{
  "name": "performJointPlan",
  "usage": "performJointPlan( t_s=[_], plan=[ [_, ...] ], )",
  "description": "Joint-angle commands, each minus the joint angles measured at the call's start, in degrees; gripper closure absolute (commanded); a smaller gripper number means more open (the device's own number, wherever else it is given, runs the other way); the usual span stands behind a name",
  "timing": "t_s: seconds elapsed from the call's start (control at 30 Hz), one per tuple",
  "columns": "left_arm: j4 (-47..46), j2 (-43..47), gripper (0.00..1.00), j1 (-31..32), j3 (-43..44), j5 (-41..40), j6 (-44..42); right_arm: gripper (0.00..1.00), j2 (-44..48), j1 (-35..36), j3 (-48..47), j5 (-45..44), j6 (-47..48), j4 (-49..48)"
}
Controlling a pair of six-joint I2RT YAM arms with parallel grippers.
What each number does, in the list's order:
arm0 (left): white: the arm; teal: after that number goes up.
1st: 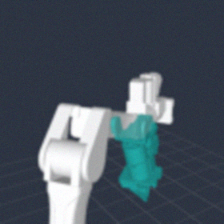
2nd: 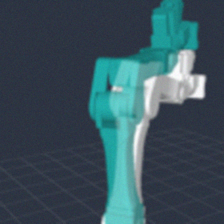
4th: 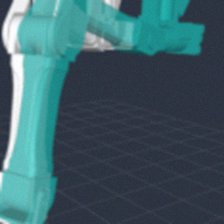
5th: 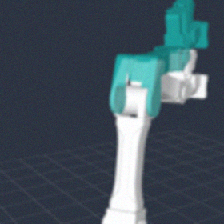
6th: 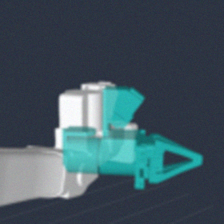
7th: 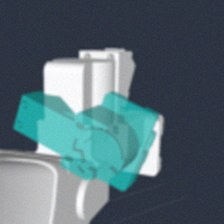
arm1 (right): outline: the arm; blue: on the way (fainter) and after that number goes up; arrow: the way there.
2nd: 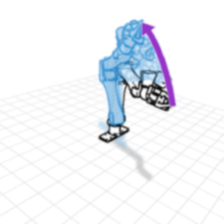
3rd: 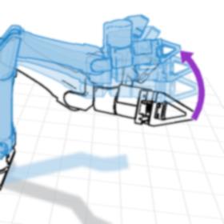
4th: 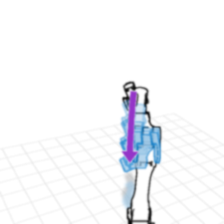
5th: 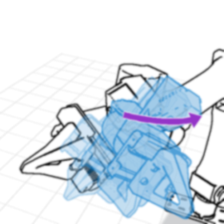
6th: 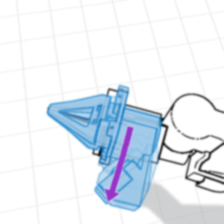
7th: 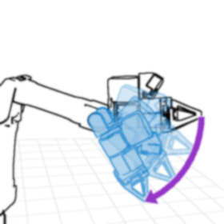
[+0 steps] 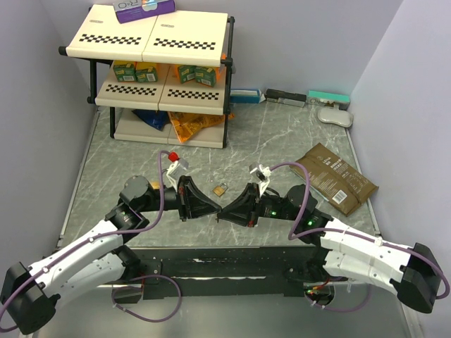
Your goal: Unlock with the key
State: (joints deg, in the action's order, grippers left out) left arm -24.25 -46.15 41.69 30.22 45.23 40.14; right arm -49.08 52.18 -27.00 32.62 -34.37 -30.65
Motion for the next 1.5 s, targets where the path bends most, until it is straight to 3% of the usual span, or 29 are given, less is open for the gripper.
performJointPlan(
  t_s=[0.0, 0.13, 0.37, 0.47, 0.5, 0.57, 0.83, 0.9, 1.03, 1.27, 1.47],
  plan=[
    [-3.8, -0.4, 0.99, -0.1, 0.5, 1.0, 0.6, 0.86, -0.2, -0.2, -1.3, 1.0, -1.0, -4.9],
    [-3.9, -0.9, 0.99, 0.0, 0.5, 1.0, 0.6, 1.00, -0.4, -0.2, -1.1, 0.9, -1.4, -5.4],
    [-1.7, -0.6, 0.97, 0.0, 1.2, -1.4, -0.7, 1.00, 0.3, -0.2, -0.2, -1.3, -1.7, -5.5],
    [1.7, -0.5, 0.35, 0.0, 2.3, -4.2, -2.2, 1.00, 1.2, -0.2, 0.5, -3.5, -2.3, -4.8],
    [3.1, -0.4, 0.09, -0.1, 2.8, -5.4, -2.5, 1.00, 1.5, -0.3, 0.9, -4.1, -2.3, -4.4],
    [6.9, -0.2, 0.01, -0.1, 4.1, -8.1, -3.8, 1.00, 2.8, -0.6, 1.4, -6.2, -2.3, -3.4],
    [14.7, 0.1, 0.01, -3.5, 8.3, -16.1, -10.0, 1.00, 9.1, -6.9, 4.4, -8.1, -3.2, 4.8],
    [20.5, -3.2, 0.01, -4.4, 10.0, -19.5, -11.4, 1.00, 10.8, -10.2, 5.9, -7.1, -4.0, 6.3],
    [30.9, -10.9, 0.01, -4.8, 16.5, -34.0, -15.8, 1.00, 16.9, -14.6, 8.2, -5.7, -4.8, 8.9],
    [39.2, -26.3, 0.01, -1.3, 26.2, -40.0, -26.4, 1.00, 23.8, -16.1, 8.5, -6.7, -3.3, 16.1],
    [44.5, -42.6, 0.01, 0.9, 34.9, -38.7, -38.1, 1.00, 26.8, -16.1, 9.7, -7.0, -4.2, 16.9]
  ],
)
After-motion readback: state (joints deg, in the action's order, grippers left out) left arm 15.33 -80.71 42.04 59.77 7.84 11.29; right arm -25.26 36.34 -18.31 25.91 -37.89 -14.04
